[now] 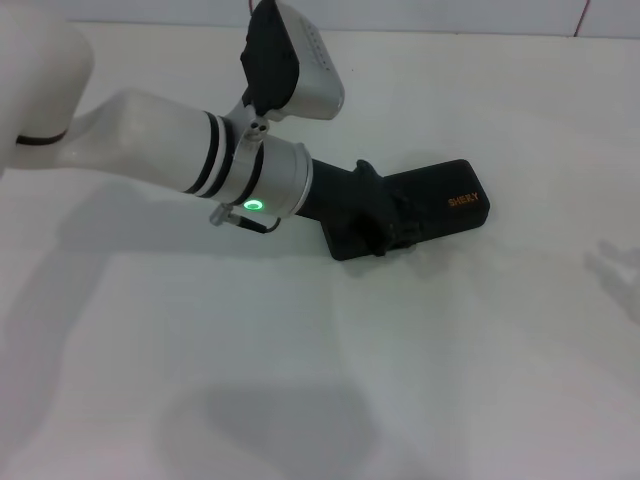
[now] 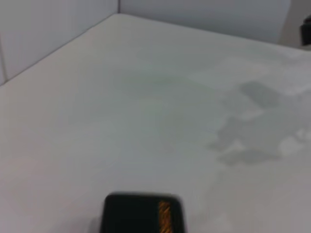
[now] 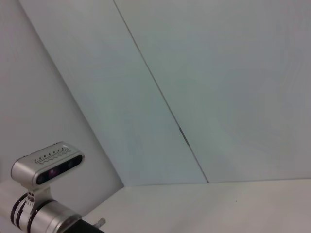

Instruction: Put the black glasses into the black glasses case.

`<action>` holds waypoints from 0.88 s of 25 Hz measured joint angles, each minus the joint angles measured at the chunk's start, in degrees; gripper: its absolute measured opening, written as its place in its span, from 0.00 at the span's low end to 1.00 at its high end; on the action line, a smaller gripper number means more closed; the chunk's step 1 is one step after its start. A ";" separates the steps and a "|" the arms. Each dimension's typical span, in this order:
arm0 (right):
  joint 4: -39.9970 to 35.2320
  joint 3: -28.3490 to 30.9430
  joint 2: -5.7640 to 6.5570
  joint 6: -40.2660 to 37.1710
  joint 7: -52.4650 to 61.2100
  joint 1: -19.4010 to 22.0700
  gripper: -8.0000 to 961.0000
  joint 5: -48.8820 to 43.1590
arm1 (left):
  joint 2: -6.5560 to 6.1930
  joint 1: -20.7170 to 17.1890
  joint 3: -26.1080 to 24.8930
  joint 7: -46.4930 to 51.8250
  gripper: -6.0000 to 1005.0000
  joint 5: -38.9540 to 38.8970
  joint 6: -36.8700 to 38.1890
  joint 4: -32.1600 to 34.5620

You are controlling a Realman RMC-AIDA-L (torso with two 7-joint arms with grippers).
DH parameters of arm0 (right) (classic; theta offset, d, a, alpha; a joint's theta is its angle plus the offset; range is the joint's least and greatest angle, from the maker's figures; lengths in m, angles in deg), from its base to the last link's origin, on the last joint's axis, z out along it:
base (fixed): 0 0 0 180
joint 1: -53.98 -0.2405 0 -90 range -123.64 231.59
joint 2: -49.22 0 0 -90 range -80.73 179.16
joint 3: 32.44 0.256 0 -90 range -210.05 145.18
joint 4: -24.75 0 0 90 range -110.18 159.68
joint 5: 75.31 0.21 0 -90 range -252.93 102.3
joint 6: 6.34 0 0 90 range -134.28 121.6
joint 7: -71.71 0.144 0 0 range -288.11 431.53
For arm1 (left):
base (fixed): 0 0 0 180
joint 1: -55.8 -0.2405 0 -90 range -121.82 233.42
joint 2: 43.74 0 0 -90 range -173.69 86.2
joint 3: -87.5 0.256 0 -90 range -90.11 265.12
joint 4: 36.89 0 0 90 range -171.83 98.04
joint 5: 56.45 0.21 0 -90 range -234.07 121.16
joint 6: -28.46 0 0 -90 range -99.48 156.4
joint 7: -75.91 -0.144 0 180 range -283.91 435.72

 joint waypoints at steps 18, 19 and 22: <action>1.95 -11.93 -0.55 -20.22 -13.55 -3.96 0.34 9.52 | -2.85 -23.59 -16.74 -4.82 0.36 -18.38 42.86 28.60; 2.03 -13.90 -0.52 -19.95 -13.94 -4.47 0.38 10.58 | -3.91 -24.11 -16.99 -3.82 0.40 -17.94 44.36 27.81; 2.09 -17.74 -0.46 -18.35 -14.01 -6.33 0.53 12.36 | -5.02 -24.60 -17.37 -4.14 0.52 -17.88 45.83 25.61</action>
